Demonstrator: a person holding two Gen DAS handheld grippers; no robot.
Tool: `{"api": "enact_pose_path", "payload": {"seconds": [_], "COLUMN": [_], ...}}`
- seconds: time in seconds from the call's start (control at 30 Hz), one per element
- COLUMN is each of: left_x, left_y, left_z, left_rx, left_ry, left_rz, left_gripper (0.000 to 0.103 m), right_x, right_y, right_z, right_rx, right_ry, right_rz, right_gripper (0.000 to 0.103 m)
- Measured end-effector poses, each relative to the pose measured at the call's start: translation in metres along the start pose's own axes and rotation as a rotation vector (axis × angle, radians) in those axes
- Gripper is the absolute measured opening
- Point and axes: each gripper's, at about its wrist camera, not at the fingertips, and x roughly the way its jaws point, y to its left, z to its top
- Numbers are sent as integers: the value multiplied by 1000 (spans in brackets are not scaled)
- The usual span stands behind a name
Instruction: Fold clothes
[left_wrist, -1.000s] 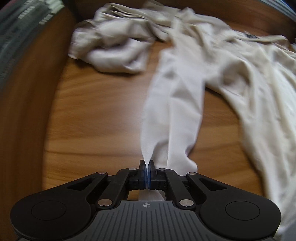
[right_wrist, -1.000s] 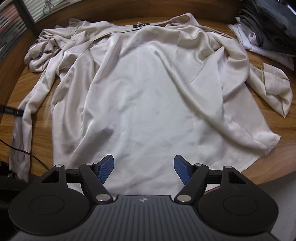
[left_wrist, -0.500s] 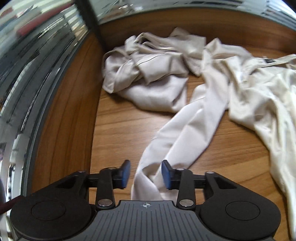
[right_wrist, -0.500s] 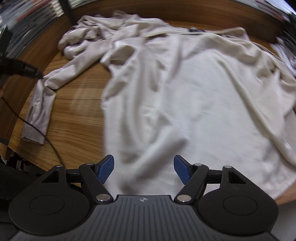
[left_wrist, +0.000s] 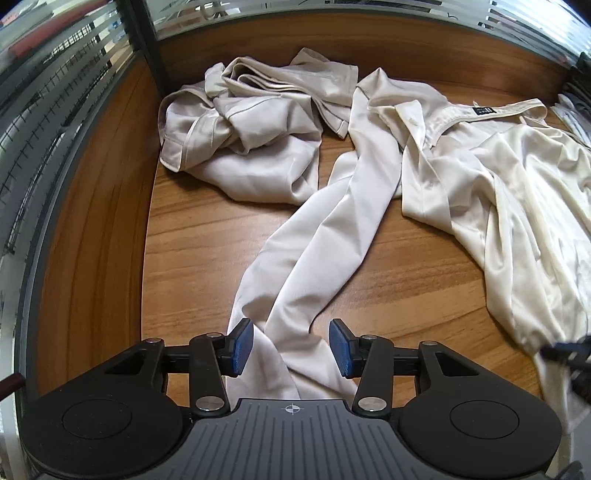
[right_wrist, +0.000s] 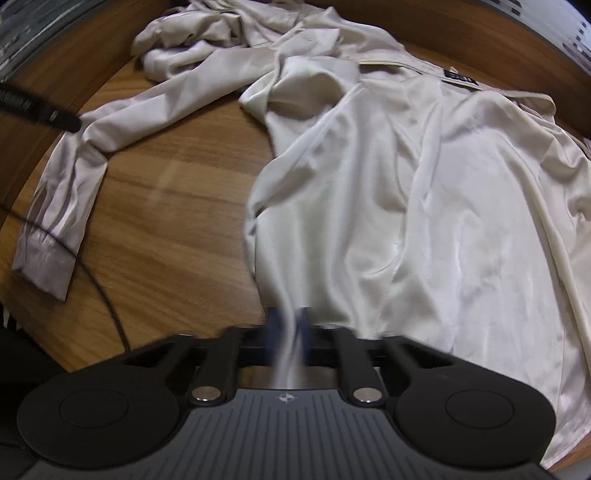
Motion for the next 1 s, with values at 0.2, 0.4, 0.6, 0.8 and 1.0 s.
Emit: {"api": "enact_pose_path", "payload": {"seconds": [0.2, 0.4, 0.6, 0.8, 1.0], "left_x": [2, 5, 9, 20, 39], "left_y": [2, -8, -24, -40, -62], "left_z": [3, 10, 19, 37, 60], "left_rx": [-23, -24, -12, -4, 13], "left_ry": [-1, -9, -14, -19, -22], "left_rz": [-21, -54, -90, -135, -185], "left_gripper": [48, 48, 48, 49, 53], "right_x": [-35, -33, -24, -45, -46], "right_y": [-49, -120, -150, -122, -75], "right_z": [15, 16, 3, 7, 6], "right_rx": [51, 153, 209, 163, 123], "right_ry": [-68, -39, -12, -75, -72], "right_rz": [-88, -195, -242, -166, -51], "right_gripper": [0, 0, 7, 20, 36]}}
